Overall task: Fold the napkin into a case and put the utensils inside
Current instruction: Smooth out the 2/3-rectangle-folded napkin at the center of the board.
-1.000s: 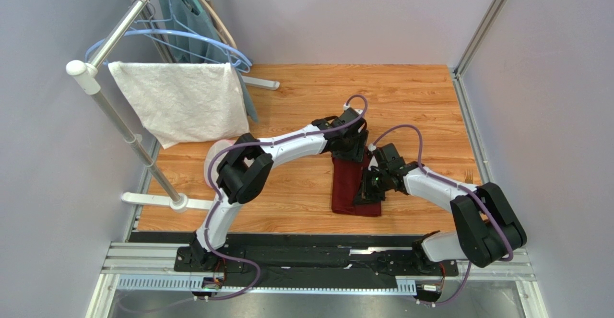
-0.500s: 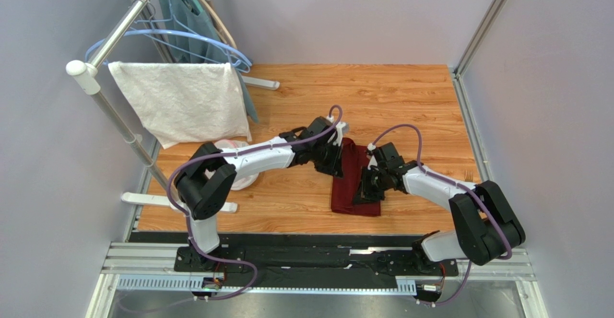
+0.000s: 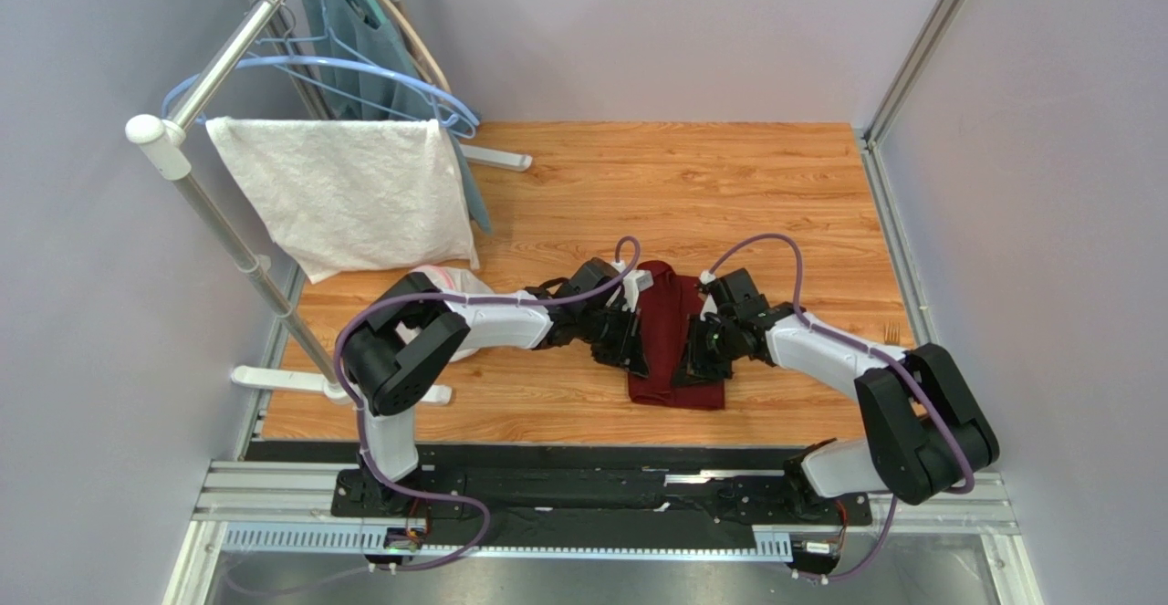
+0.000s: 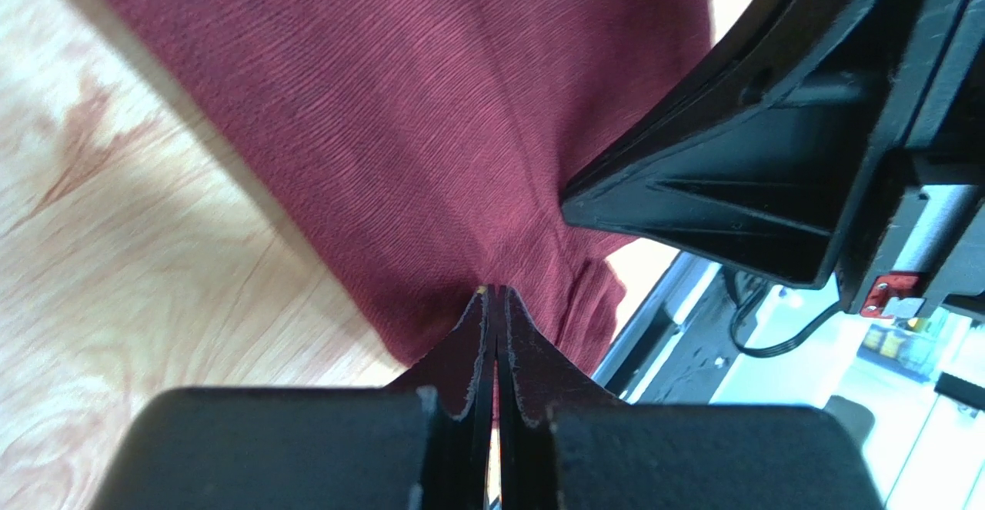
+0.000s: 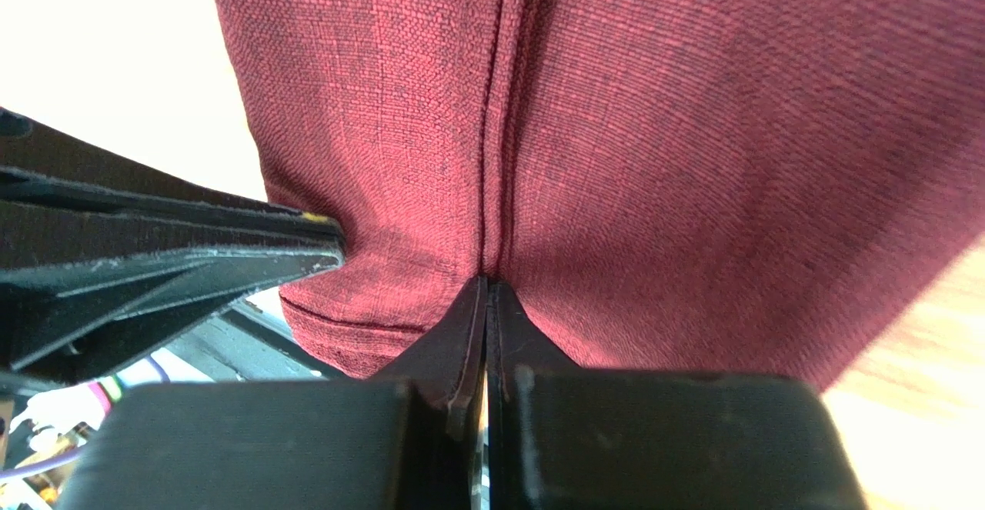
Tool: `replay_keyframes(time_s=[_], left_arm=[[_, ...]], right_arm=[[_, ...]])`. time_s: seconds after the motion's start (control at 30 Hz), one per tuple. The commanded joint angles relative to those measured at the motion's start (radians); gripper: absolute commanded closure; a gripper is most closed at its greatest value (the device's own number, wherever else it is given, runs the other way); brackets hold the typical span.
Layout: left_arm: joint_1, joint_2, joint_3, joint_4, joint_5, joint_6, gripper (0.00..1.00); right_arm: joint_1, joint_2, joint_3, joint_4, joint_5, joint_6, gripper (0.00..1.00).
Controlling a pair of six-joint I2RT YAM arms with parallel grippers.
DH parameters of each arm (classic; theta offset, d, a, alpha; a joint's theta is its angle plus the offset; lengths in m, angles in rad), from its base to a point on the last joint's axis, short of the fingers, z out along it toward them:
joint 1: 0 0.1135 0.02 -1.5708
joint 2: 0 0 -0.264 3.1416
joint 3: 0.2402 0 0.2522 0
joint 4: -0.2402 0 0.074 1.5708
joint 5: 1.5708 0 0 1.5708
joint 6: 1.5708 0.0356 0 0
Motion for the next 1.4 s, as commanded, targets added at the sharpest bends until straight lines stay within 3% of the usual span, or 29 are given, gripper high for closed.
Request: replay_keyframes(time_s=[0.0, 0.23, 0.47, 0.67, 0.87, 1.17, 1.37], left_arm=[[-0.001, 0.004, -0.008, 0.107, 0.018, -0.019, 0.99], [-0.001, 0.018, -0.013, 0.106, 0.015, -0.017, 1.00], [-0.001, -0.002, 0.029, 0.031, -0.008, 0.024, 1.00], [-0.001, -0.111, 0.014, -0.042, -0.002, 0.030, 0.98], [-0.006, -0.108, -0.063, 0.049, 0.060, -0.016, 0.97], [-0.030, 0.010, -0.140, 0.165, 0.049, -0.029, 0.99], [-0.030, -0.022, -0.108, 0.101, 0.009, -0.013, 0.99]], right_arm=[[0.018, -0.066, 0.081, -0.063, 0.047, 0.000, 1.00], [0.119, -0.092, 0.122, -0.071, 0.013, 0.033, 1.00], [0.119, -0.025, 0.021, 0.012, 0.057, 0.030, 1.00], [0.110, 0.018, 0.001, 0.016, 0.110, 0.017, 1.00], [0.109, 0.009, 0.016, 0.012, 0.105, 0.017, 1.00], [0.075, 0.012, 0.160, -0.060, 0.117, -0.013, 1.00], [0.003, 0.118, 0.350, -0.086, 0.117, -0.065, 1.00]])
